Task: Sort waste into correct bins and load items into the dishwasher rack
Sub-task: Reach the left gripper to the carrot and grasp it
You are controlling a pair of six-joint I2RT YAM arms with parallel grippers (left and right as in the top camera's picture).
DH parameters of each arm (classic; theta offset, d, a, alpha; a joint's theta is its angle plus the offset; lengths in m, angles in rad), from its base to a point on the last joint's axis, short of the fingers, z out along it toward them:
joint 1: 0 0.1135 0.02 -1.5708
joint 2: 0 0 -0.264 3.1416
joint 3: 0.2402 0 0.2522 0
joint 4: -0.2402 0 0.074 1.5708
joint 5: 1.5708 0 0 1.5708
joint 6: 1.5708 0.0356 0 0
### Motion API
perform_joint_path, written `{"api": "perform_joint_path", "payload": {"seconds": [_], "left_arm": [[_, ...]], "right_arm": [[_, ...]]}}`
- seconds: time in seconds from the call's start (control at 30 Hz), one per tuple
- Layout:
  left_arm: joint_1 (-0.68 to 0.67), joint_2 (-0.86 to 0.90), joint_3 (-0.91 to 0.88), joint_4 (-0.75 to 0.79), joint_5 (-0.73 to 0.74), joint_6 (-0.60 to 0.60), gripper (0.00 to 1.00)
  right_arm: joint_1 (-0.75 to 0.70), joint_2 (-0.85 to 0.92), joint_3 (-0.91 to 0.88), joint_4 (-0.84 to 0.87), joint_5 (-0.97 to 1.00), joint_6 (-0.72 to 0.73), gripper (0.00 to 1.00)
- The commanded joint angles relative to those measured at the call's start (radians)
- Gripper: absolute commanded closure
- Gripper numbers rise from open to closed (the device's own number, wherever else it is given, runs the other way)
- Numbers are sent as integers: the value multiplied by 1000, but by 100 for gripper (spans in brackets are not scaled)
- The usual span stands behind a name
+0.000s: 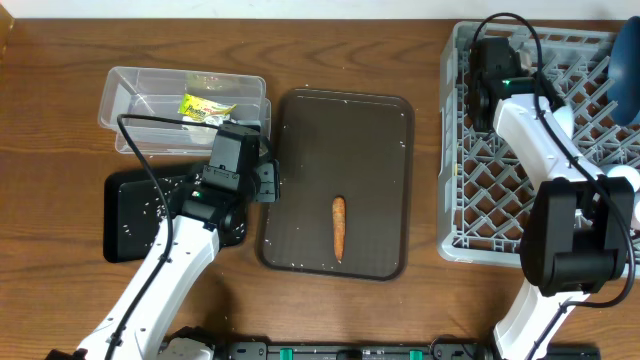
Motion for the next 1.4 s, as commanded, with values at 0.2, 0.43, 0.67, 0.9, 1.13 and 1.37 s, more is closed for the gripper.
{"api": "perform_joint_path", "payload": {"seconds": [0.2, 0.43, 0.67, 0.9, 1.13, 1.37], "left_arm": [[5, -8, 12, -3, -8, 6, 38], [5, -8, 12, -2, -8, 6, 32], [3, -5, 12, 6, -8, 6, 25], [-80, 68, 12, 5, -8, 6, 25], [-249, 212, 12, 42, -8, -19, 25], [-366, 319, 12, 135, -8, -176, 25]], "right_arm": [[-3, 9, -13, -79, -227, 234, 64], [-3, -91, -10, -80, -416, 238, 48], [-12, -249, -10, -76, -872, 237, 1], [-11, -281, -11, -103, -1148, 237, 1], [-8, -280, -11, -111, -1159, 238, 1], [-10, -280, -11, -129, -1159, 237, 1]]}}
